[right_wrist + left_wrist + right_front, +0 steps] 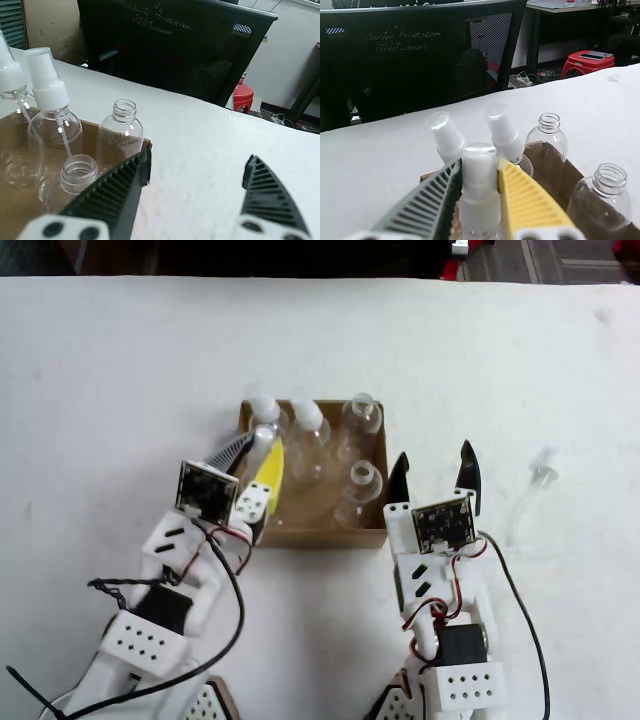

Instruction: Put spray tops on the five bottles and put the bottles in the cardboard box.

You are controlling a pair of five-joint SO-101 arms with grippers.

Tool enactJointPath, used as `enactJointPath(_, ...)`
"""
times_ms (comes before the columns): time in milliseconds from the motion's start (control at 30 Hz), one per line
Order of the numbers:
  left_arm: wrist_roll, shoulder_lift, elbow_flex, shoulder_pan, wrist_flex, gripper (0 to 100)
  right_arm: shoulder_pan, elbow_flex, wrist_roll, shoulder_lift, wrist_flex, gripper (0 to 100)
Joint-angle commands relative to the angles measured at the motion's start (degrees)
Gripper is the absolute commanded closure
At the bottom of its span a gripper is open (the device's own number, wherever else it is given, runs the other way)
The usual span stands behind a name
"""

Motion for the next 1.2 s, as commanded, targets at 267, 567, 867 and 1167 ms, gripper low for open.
enactJointPath(267,2.81,-1.27,-11.69,-1.54,20.48,85,0.04,0.35,0.79,0.13,-0.22,73.0)
enactJointPath(567,5.01,-1.36,-13.45,-2.59,20.92,76,-0.13,0.35,0.79,0.13,-0.22,73.0)
enactJointPath(867,6.77,-1.36,-21.19,-2.33,30.51,74,-0.31,0.35,0.79,0.13,0.04,73.0)
enactJointPath(1167,6.33,-1.36,-23.21,-2.59,32.88,73,-0.31,0.35,0.79,0.13,0.04,73.0)
